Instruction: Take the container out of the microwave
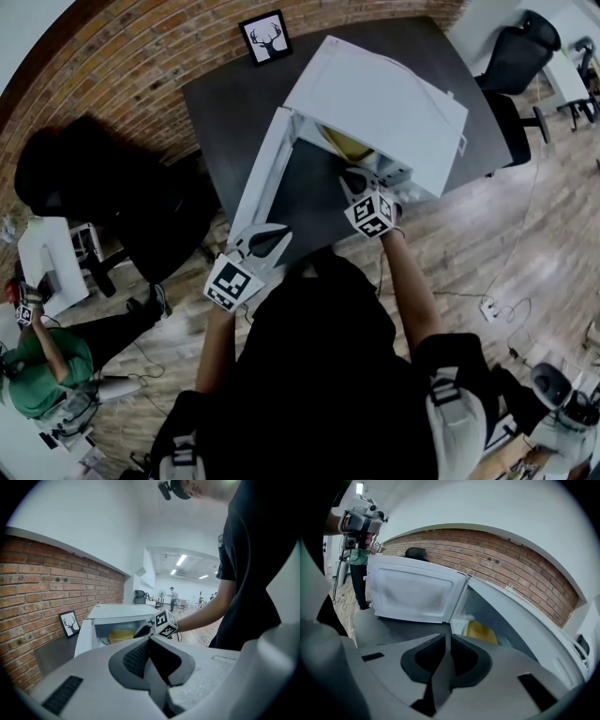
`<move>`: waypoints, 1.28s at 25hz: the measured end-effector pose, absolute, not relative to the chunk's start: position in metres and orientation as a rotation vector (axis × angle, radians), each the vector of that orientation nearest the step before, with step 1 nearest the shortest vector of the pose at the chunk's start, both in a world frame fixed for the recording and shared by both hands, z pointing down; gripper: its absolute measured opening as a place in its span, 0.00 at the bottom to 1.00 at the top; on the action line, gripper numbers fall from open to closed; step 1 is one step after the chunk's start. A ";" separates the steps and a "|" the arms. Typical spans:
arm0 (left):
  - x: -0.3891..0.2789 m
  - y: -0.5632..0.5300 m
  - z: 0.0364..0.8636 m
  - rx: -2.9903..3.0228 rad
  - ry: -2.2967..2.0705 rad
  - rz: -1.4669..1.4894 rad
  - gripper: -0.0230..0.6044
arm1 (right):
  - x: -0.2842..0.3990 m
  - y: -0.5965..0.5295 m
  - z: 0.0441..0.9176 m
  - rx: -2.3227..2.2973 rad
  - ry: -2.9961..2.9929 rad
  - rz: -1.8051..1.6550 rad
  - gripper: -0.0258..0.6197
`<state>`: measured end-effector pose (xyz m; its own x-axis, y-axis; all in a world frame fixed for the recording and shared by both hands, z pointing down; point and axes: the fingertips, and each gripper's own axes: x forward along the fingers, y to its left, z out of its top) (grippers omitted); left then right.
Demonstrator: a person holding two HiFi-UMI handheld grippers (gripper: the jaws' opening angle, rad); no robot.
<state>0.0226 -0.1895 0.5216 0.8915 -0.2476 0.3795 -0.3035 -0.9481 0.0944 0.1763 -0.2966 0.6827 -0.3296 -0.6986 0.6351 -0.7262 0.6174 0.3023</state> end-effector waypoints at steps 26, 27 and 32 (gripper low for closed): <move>0.035 -0.200 0.527 2.892 -0.508 0.573 0.04 | 0.201 -0.339 0.721 1.064 -1.970 0.079 0.17; 0.035 -0.201 0.528 2.892 -0.510 0.575 0.04 | 0.201 -0.340 0.723 1.059 -1.966 0.086 0.17; 0.036 -0.203 0.528 2.884 -0.521 0.564 0.04 | 0.203 -0.341 0.734 1.042 -1.943 0.122 0.17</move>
